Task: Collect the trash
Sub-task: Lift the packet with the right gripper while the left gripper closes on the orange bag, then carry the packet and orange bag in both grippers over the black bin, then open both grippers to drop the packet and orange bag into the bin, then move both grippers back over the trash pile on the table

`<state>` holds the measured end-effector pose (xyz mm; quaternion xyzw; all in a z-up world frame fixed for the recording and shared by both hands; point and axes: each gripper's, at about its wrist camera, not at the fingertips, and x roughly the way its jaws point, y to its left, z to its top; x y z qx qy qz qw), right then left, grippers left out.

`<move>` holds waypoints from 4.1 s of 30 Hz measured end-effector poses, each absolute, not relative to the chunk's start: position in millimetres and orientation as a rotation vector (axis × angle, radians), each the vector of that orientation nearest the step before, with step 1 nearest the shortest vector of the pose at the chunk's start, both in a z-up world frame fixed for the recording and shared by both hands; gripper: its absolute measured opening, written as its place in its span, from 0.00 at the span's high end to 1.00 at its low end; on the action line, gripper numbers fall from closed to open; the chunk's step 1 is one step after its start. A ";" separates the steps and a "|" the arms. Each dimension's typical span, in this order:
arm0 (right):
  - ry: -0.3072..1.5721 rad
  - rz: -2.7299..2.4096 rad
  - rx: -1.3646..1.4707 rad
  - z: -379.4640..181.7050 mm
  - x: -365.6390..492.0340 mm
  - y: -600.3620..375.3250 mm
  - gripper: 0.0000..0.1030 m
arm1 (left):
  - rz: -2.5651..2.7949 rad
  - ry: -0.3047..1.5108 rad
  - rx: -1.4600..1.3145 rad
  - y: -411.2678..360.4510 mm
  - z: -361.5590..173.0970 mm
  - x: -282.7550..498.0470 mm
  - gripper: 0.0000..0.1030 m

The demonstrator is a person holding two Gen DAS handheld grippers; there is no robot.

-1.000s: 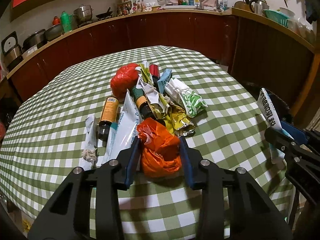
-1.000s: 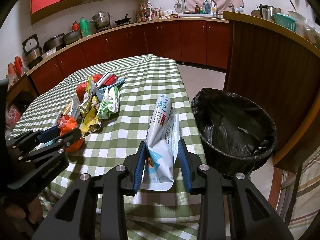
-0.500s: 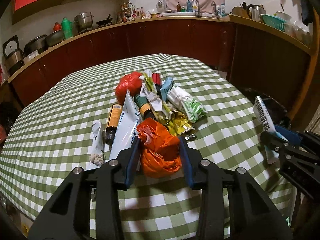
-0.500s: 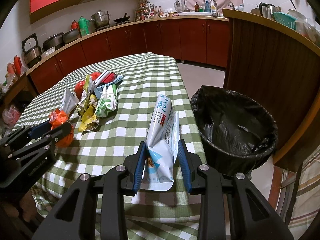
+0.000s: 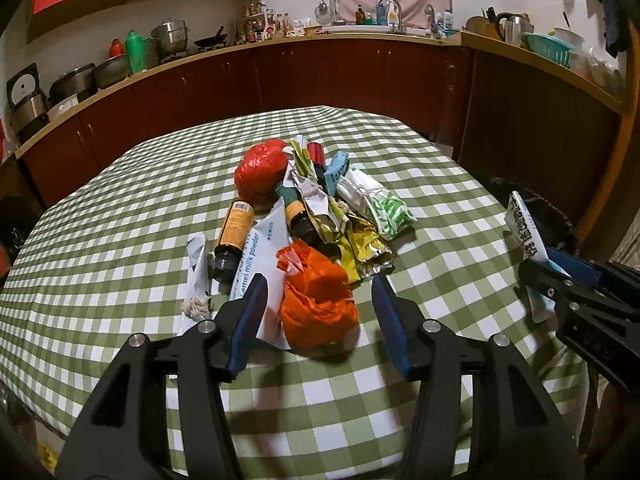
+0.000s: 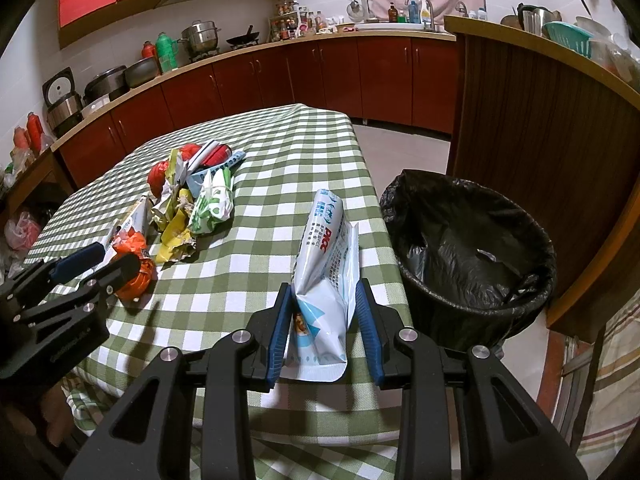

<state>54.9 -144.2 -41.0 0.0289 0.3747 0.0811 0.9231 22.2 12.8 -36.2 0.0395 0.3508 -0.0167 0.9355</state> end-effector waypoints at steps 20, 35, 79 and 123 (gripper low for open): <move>0.773 0.164 0.071 -43.1 56.1 -145.1 0.68 | -0.033 0.713 0.122 -1.6 -45.3 27.3 0.65; 0.735 0.128 0.073 -32.7 51.6 -152.8 0.68 | -0.039 0.709 0.106 -6.6 -29.0 33.9 0.66; 0.695 -0.135 0.141 -52.9 137.3 -276.9 0.58 | -0.267 0.774 0.185 -216.0 -38.7 186.3 0.53; 0.665 0.105 0.049 -9.9 88.9 -114.8 0.57 | 0.130 0.743 0.047 53.2 9.9 70.8 0.32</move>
